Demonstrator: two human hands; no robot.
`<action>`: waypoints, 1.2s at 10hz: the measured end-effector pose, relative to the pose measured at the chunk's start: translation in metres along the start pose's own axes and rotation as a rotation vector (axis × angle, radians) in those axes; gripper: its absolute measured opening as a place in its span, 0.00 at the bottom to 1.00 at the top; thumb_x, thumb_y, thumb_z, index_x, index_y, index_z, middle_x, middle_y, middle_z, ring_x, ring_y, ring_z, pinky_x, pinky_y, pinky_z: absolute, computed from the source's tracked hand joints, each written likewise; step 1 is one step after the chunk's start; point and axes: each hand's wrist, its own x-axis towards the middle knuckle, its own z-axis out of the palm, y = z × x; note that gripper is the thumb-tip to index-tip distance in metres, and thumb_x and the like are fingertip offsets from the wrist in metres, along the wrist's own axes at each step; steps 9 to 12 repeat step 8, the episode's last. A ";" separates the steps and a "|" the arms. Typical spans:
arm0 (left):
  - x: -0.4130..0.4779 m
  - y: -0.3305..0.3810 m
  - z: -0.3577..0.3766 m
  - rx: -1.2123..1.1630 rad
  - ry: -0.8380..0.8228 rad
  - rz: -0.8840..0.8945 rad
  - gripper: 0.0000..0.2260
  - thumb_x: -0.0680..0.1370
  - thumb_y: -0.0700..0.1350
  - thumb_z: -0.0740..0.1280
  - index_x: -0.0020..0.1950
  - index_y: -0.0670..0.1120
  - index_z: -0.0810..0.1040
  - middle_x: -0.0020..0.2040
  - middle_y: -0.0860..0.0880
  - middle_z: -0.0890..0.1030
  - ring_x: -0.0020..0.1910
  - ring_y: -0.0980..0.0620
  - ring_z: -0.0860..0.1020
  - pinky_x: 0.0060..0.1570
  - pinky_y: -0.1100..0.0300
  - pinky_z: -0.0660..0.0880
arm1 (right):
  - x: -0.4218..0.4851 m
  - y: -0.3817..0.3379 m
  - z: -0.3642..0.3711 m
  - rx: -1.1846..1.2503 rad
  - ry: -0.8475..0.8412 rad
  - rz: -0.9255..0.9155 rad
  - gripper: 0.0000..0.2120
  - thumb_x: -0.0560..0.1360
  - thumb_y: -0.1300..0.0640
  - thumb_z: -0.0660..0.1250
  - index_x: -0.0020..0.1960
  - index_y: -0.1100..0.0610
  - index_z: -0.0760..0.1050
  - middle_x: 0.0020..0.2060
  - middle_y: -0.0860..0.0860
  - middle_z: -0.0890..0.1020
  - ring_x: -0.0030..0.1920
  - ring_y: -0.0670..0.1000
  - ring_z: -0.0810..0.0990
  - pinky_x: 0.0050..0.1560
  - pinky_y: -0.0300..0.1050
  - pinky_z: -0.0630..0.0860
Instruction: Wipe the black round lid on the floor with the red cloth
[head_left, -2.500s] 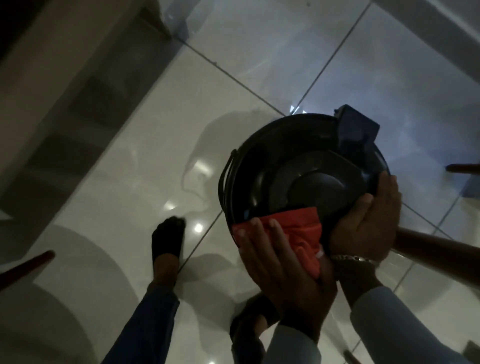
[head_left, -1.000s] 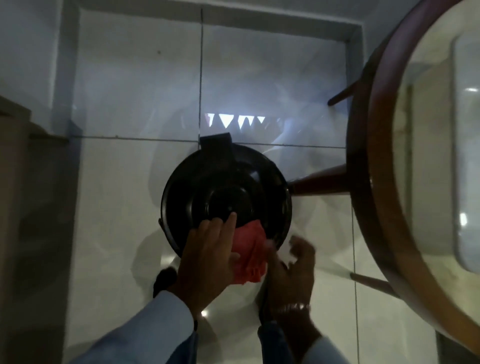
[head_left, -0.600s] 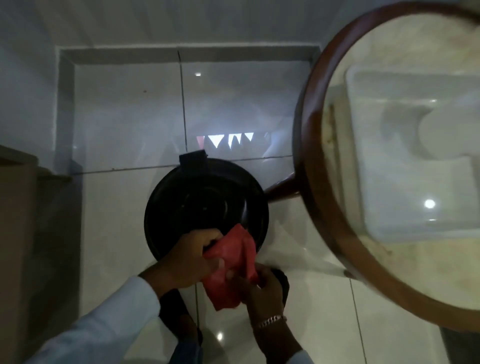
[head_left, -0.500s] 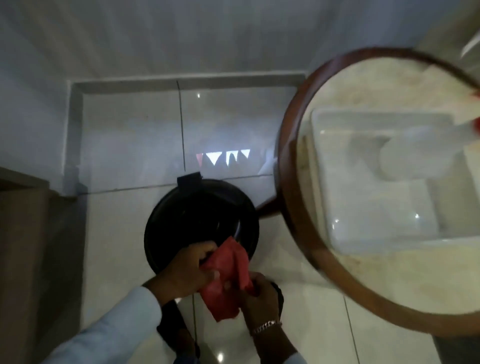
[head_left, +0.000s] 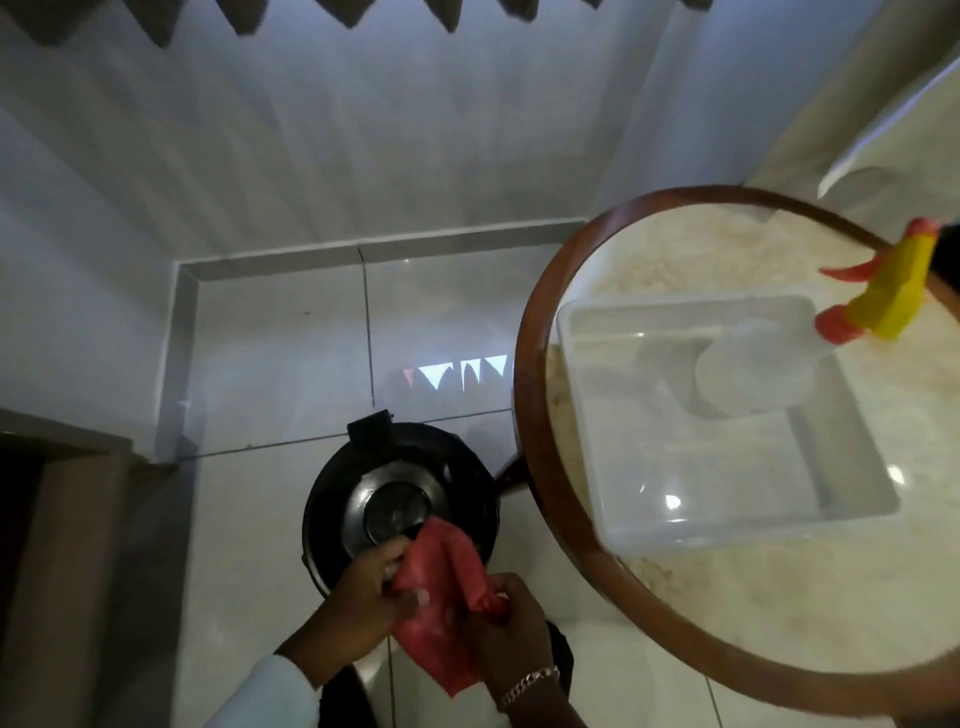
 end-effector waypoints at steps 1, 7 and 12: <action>0.005 0.027 0.002 0.073 0.046 0.063 0.13 0.66 0.40 0.74 0.50 0.46 0.79 0.45 0.41 0.86 0.46 0.43 0.84 0.48 0.47 0.80 | -0.006 -0.021 -0.013 -0.014 0.078 -0.125 0.08 0.69 0.61 0.74 0.44 0.53 0.78 0.36 0.50 0.82 0.36 0.47 0.78 0.40 0.42 0.76; 0.082 0.173 0.135 0.315 0.316 0.244 0.23 0.77 0.33 0.60 0.72 0.45 0.68 0.71 0.41 0.72 0.72 0.39 0.68 0.70 0.41 0.69 | 0.077 -0.100 -0.129 -0.306 0.346 -0.122 0.21 0.74 0.55 0.66 0.63 0.60 0.64 0.54 0.63 0.80 0.52 0.64 0.80 0.47 0.51 0.75; 0.070 0.174 0.123 0.284 0.305 0.299 0.24 0.77 0.34 0.60 0.73 0.46 0.67 0.72 0.42 0.72 0.72 0.42 0.69 0.71 0.46 0.69 | 0.070 -0.109 -0.130 -0.545 0.262 -0.125 0.18 0.73 0.52 0.65 0.58 0.61 0.67 0.55 0.61 0.80 0.55 0.63 0.79 0.50 0.51 0.76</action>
